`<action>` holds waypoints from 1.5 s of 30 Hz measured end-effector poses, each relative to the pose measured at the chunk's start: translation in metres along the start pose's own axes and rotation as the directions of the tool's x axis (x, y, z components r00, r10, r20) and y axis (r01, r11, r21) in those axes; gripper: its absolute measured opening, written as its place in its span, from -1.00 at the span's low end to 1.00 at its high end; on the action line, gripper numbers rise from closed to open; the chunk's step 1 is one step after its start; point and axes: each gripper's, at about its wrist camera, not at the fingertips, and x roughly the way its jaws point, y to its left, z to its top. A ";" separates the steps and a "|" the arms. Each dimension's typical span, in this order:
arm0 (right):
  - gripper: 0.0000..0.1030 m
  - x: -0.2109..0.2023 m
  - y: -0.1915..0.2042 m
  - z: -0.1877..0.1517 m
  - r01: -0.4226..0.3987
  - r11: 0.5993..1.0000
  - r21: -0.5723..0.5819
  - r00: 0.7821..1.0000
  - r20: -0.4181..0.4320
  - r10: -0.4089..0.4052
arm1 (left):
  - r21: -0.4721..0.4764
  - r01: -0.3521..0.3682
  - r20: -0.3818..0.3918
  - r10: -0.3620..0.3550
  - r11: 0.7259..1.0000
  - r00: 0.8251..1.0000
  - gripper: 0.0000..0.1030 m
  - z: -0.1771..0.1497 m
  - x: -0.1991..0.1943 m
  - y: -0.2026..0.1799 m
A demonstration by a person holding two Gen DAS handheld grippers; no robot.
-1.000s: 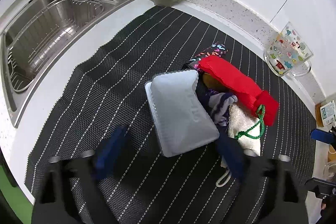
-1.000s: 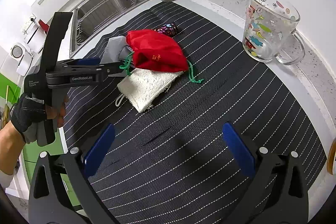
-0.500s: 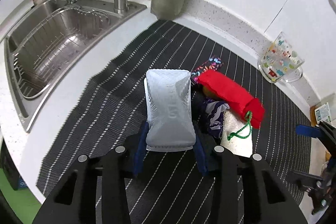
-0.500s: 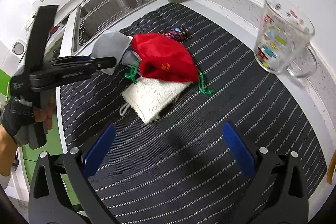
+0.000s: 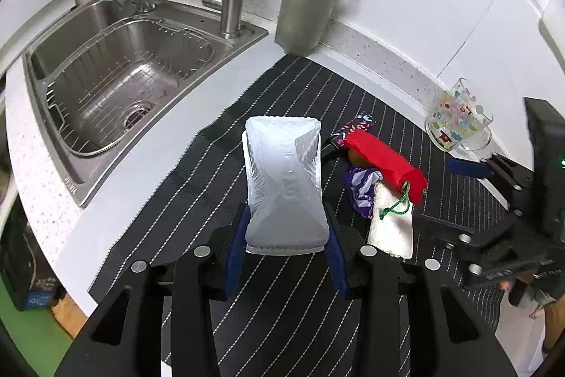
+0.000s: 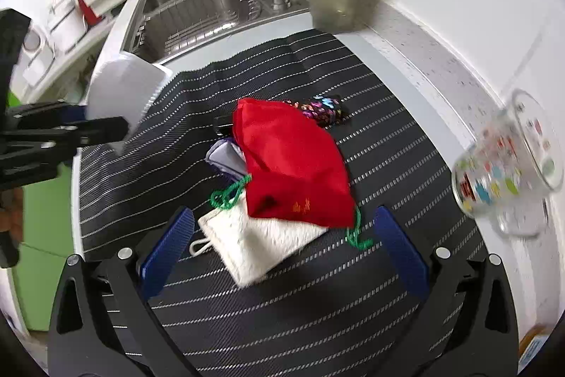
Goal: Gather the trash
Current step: 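Grasp the white plastic box with the left gripper and lift it, then grasp the red drawstring bag with the right gripper while the left gripper lifts the box, then carry both items over the pink bin and open both grippers to drop them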
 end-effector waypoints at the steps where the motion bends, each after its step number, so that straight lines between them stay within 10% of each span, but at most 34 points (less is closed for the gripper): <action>1: 0.91 0.004 0.002 0.002 0.004 1.000 -0.018 1.000 -0.003 -0.004 | -0.004 0.000 0.000 0.000 1.000 1.000 -0.22 -0.001 -0.001 0.001; 5: 0.09 0.014 0.003 0.005 -0.002 0.999 -0.041 1.000 -0.026 0.001 | -0.023 0.002 -0.003 -0.003 1.000 1.000 -0.22 -0.004 -0.002 0.007; 13: -0.68 -0.005 -0.006 0.002 -0.046 0.999 -0.004 0.999 0.022 0.046 | -0.030 0.008 -0.001 -0.008 1.000 1.000 -0.22 -0.008 -0.008 0.006; 29: -0.80 -0.105 0.020 -0.028 -0.133 0.991 -0.033 0.981 0.141 0.136 | -0.033 -0.005 0.079 0.008 0.999 0.997 -0.22 -0.056 -0.091 -0.030; 45: -0.80 -0.133 0.210 -0.069 -0.357 0.852 -0.384 0.910 0.063 0.410 | -0.330 -0.196 0.134 0.251 0.923 0.959 -0.22 -0.220 -0.221 0.024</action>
